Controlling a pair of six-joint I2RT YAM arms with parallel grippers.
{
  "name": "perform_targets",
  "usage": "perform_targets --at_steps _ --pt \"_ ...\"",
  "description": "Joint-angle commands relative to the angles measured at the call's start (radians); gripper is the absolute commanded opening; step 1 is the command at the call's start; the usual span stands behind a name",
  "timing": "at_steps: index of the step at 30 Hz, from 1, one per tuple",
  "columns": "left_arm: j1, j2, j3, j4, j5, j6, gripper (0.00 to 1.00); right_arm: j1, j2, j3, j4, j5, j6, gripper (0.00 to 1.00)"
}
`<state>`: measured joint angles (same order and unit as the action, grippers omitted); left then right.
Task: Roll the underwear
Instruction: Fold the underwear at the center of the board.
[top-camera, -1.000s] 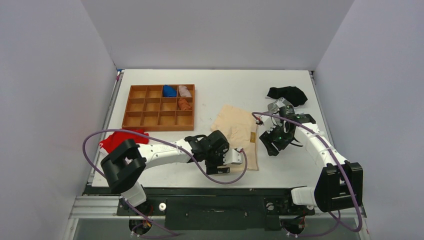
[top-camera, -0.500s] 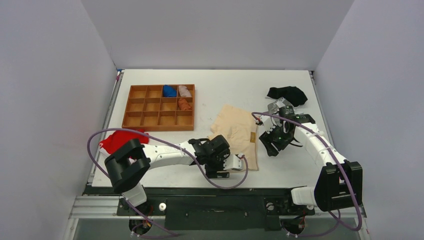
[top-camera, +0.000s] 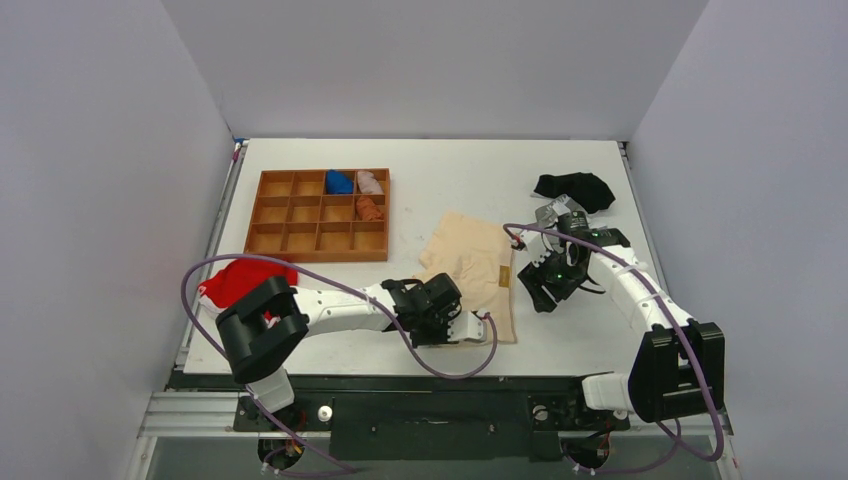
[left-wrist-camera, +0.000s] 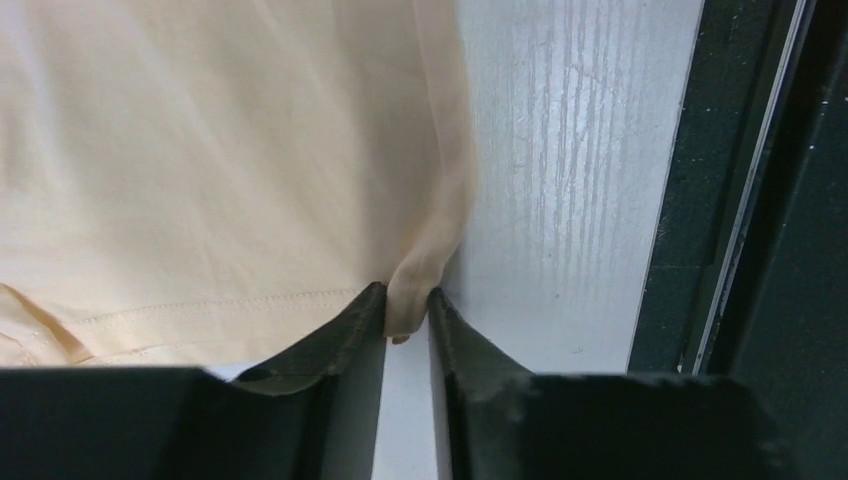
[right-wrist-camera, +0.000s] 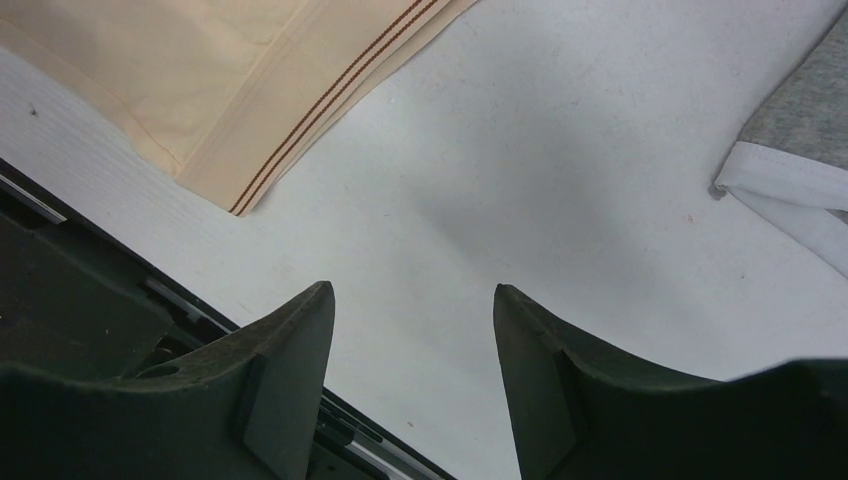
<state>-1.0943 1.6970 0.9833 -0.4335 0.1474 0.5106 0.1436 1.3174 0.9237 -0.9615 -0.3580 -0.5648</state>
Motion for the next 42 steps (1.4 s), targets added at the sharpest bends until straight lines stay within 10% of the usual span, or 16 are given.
perform_targets --at_steps 1,5,42 --pt "-0.003 0.017 0.027 -0.028 -0.002 0.002 0.15 0.002 -0.004 0.014 0.019 -0.039 0.007 0.56" --pt "0.004 0.013 0.04 -0.04 0.018 -0.01 0.0 0.025 -0.029 -0.002 0.028 -0.103 -0.024 0.56" --pt "0.392 0.124 0.113 0.002 0.646 -0.27 0.0 0.434 -0.15 -0.259 0.28 -0.067 -0.165 0.54"
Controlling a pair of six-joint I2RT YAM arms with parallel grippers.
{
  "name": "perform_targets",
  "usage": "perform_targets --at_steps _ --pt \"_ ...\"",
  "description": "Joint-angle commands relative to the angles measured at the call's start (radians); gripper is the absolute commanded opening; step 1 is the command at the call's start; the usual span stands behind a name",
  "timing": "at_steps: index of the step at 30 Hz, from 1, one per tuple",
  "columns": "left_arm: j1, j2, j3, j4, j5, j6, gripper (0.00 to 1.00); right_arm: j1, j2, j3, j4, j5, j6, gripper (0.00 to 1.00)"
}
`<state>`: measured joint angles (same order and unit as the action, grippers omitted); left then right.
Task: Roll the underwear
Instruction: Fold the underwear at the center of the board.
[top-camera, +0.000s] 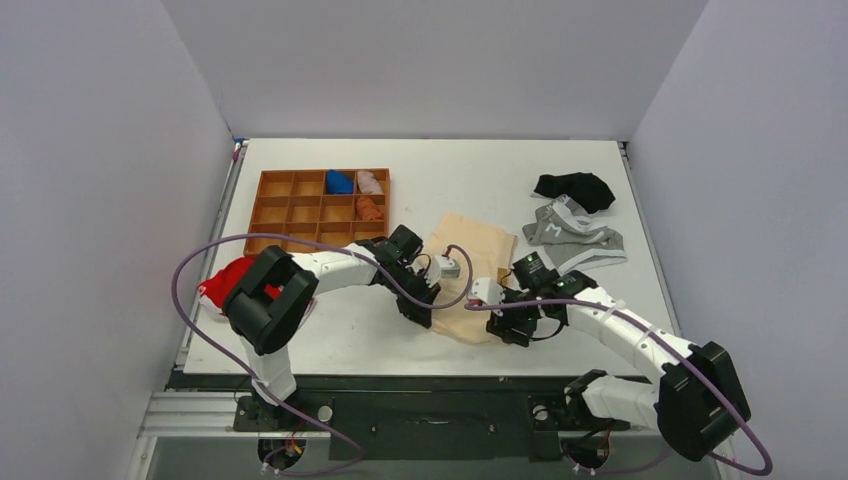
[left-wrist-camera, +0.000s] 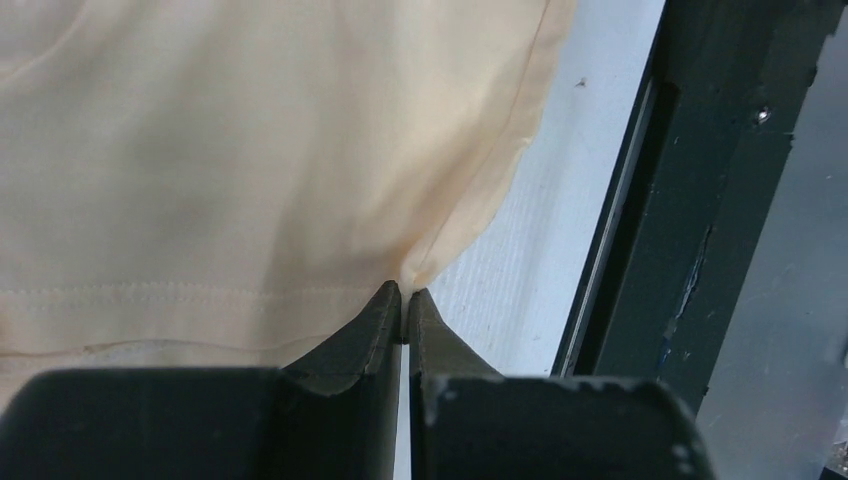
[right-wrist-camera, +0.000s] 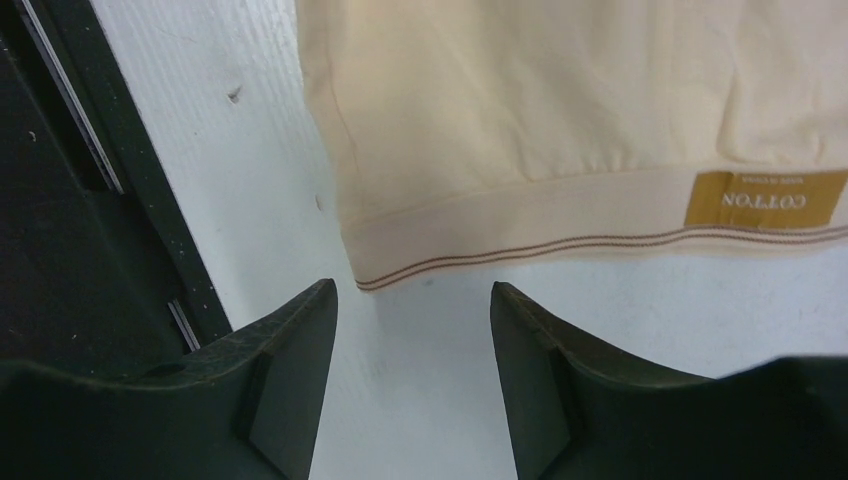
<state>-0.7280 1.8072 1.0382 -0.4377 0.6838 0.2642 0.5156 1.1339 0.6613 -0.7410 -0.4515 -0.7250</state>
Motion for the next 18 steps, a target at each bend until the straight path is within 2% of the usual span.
perform_targets --at_steps 1,6,14,18 --pt "0.03 0.021 0.062 0.002 0.117 -0.026 0.0 0.072 0.046 0.004 0.062 0.033 -0.002 0.53" --pt "0.056 0.036 0.083 -0.006 0.164 -0.044 0.0 0.135 0.079 -0.002 0.067 0.07 -0.011 0.5" --pt "0.058 0.04 0.087 -0.011 0.174 -0.047 0.0 0.163 0.139 -0.003 0.085 0.102 -0.018 0.49" --pt "0.06 0.037 0.088 -0.016 0.177 -0.045 0.0 0.166 0.173 -0.002 0.103 0.123 -0.017 0.44"
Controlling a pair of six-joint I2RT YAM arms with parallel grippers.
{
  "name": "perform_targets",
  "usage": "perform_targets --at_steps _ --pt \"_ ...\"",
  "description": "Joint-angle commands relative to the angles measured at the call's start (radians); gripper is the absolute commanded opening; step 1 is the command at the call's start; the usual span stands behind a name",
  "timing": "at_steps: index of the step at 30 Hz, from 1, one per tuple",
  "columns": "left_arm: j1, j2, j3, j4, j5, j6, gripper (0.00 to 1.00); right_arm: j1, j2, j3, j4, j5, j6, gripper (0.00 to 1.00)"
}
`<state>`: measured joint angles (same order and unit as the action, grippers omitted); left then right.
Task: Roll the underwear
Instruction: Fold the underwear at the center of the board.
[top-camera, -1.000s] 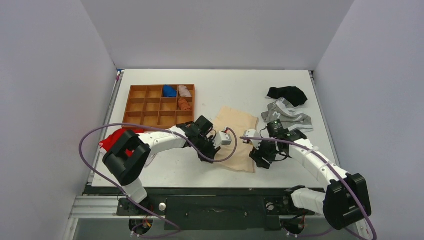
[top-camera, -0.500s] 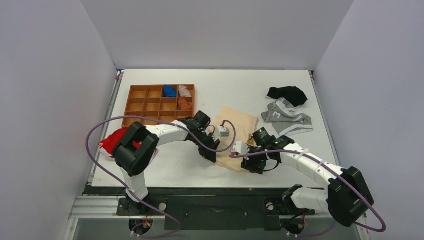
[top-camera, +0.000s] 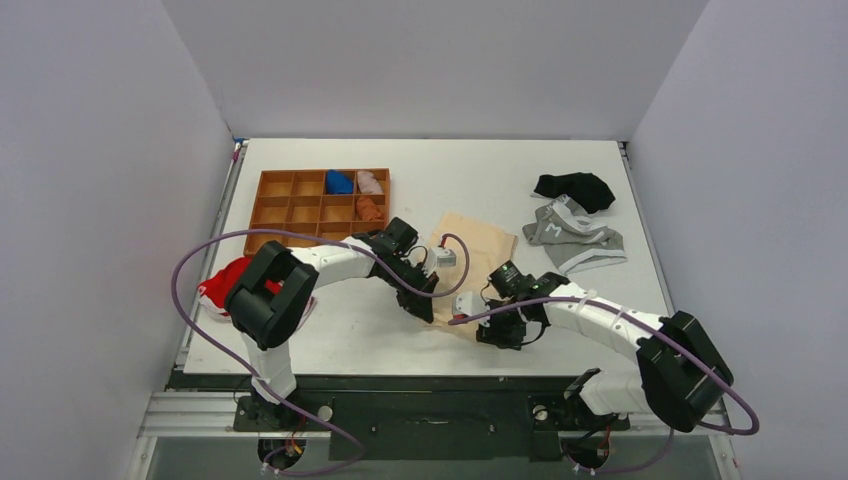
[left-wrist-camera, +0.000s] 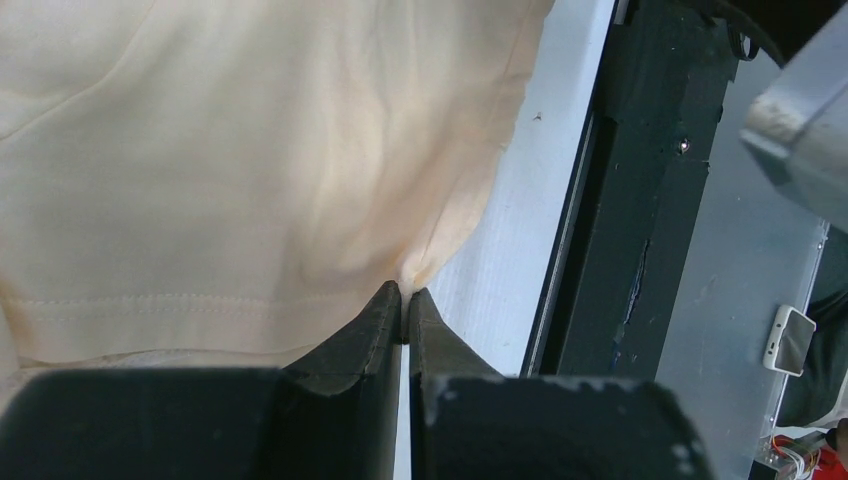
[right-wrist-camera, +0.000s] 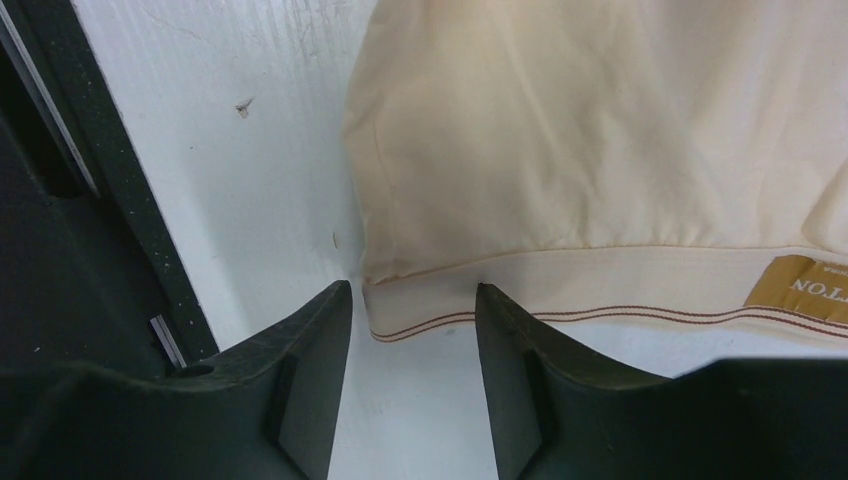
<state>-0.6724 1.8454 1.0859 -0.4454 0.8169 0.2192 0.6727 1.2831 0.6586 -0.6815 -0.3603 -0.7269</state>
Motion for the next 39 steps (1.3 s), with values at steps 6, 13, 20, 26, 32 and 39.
perform_targets --at_steps 6,13,20,26,32,39 --pt "0.009 0.0 0.043 -0.011 0.053 0.001 0.0 0.014 0.044 0.006 0.051 0.037 -0.007 0.36" --pt "0.01 -0.006 0.055 -0.08 0.043 0.046 0.0 0.014 0.034 0.042 0.021 0.052 0.027 0.08" --pt "0.012 -0.053 0.08 -0.266 -0.011 0.156 0.0 0.022 0.005 0.181 -0.167 0.006 0.078 0.0" --pt "0.014 -0.158 0.009 -0.312 -0.023 0.195 0.0 0.033 -0.023 0.233 -0.285 -0.094 0.092 0.0" --pt "0.02 -0.258 -0.034 -0.368 -0.041 0.278 0.0 0.043 -0.021 0.304 -0.388 -0.17 0.078 0.0" --pt "0.022 -0.329 -0.014 -0.512 -0.053 0.384 0.0 0.053 -0.005 0.392 -0.481 -0.296 0.073 0.0"
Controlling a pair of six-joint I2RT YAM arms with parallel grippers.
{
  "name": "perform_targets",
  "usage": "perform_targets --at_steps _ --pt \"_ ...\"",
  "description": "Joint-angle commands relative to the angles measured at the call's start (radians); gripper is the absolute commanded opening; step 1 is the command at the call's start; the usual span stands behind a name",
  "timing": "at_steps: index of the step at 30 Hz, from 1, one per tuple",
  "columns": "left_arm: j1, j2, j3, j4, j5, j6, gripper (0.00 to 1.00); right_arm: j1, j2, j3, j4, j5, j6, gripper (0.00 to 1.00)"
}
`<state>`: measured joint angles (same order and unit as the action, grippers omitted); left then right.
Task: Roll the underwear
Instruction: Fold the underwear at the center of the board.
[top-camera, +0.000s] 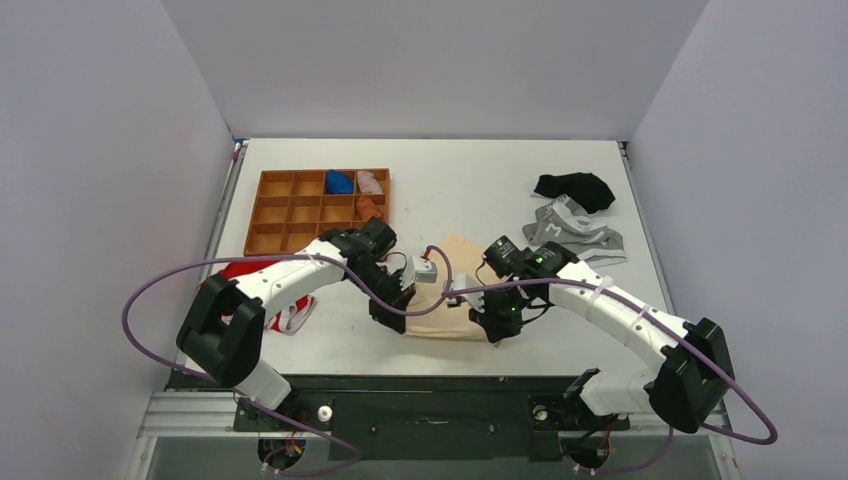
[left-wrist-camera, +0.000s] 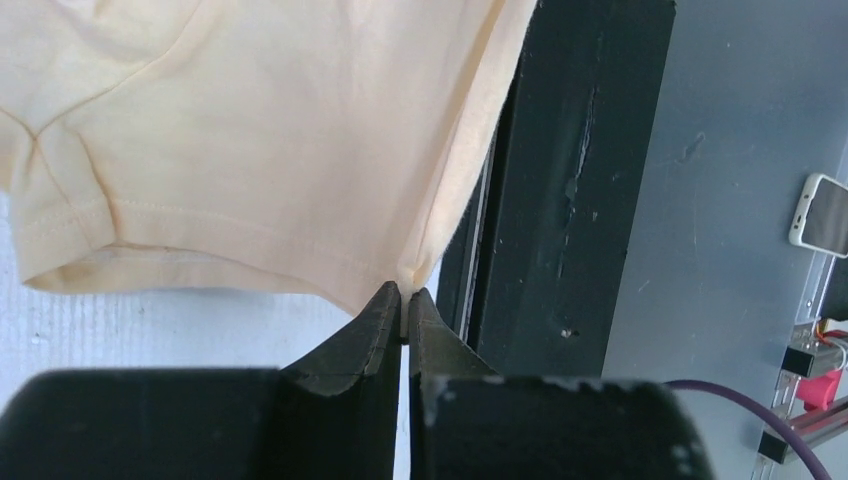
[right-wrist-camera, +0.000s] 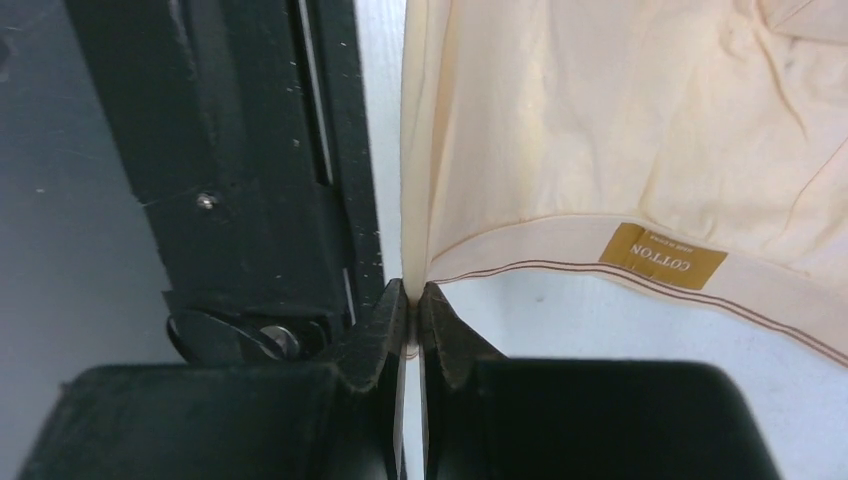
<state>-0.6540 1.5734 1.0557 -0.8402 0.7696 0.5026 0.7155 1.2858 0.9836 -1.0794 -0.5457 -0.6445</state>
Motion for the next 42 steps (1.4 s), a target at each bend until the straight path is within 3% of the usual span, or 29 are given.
perform_targets --at_steps 1,10,23,30,42 --pt "0.004 -0.063 0.02 -0.144 -0.008 0.121 0.0 0.01 -0.005 0.086 -0.103 -0.124 -0.014 0.0" --pt "0.036 -0.098 0.143 -0.138 -0.035 0.134 0.0 -0.077 0.038 0.121 -0.145 -0.162 -0.049 0.0" --pt "0.061 0.215 0.504 0.011 -0.093 -0.007 0.0 -0.406 0.289 0.262 -0.342 -0.308 -0.263 0.0" --pt "0.059 0.274 0.527 0.22 -0.164 -0.12 0.0 -0.527 0.463 0.412 -0.483 -0.329 -0.395 0.0" --pt "0.04 0.411 0.55 0.401 -0.306 -0.212 0.0 -0.581 0.759 0.61 -0.415 -0.213 -0.328 0.0"
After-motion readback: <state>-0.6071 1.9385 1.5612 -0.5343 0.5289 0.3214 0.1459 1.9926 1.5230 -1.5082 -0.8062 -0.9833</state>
